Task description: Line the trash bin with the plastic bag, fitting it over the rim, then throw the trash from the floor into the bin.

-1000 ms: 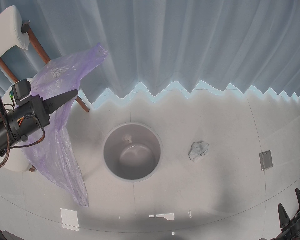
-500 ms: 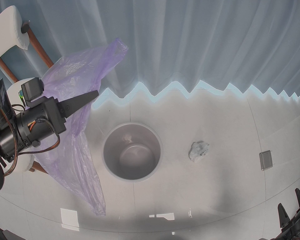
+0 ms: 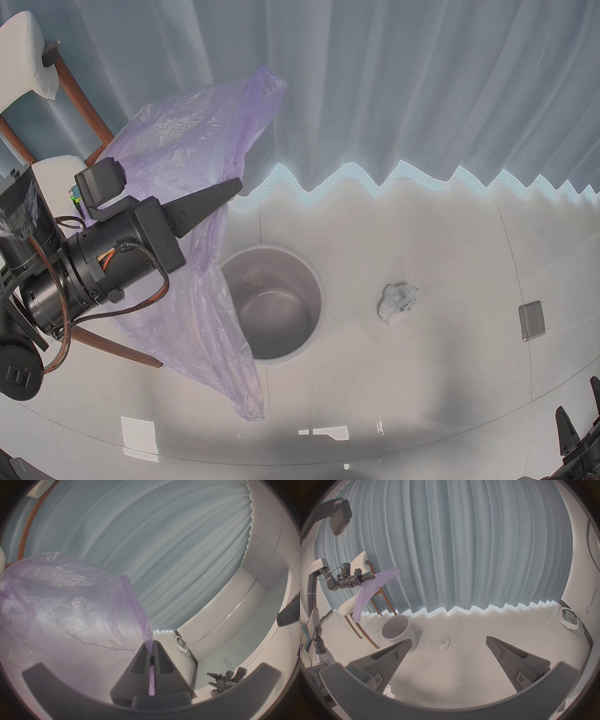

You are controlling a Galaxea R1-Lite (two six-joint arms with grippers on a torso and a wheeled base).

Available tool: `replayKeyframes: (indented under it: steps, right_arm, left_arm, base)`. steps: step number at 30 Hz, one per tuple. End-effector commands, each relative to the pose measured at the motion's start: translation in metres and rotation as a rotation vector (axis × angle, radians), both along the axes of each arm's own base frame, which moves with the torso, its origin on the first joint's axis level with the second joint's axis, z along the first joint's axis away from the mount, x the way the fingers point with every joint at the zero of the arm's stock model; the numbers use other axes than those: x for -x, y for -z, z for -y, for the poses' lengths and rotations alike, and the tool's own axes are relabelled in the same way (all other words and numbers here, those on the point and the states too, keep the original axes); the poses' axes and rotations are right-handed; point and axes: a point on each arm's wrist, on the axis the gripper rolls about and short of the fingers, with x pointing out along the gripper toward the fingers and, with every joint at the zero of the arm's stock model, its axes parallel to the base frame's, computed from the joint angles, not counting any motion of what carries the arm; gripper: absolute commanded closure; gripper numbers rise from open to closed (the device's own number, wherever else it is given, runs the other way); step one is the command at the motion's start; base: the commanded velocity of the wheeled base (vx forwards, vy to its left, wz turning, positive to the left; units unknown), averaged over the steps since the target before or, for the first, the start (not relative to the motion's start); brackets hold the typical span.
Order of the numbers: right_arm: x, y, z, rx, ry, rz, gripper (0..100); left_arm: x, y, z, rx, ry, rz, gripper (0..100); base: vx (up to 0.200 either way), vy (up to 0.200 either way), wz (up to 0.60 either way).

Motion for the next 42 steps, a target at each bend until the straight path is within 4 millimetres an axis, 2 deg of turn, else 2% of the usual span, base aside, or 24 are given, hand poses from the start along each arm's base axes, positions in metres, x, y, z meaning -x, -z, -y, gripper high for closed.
replayKeyframes:
  steps: [1,9,27,42]
  right_arm:
    - [0.0,0.005,0.0,0.0,0.0,0.001,0]
    - [0.0,0.005,0.0,0.0,0.0,0.001,0]
    - [0.0,0.005,0.0,0.0,0.0,0.001,0]
    - [0.0,0.005,0.0,0.0,0.001,0.001,0]
  left_arm:
    - [-0.003,0.007,0.012,0.02,0.037,-0.036,100]
    - [-0.006,0.013,0.019,0.037,0.056,-0.073,100]
    - [-0.009,0.021,0.015,0.019,0.034,-0.094,100]
    - [0.003,0.021,0.024,0.018,0.089,-0.095,100]
  base:
    - [0.0,0.0,0.0]
    - [0.0,0.0,0.0]
    - [0.0,0.0,0.0]
    - [0.0,0.0,0.0]
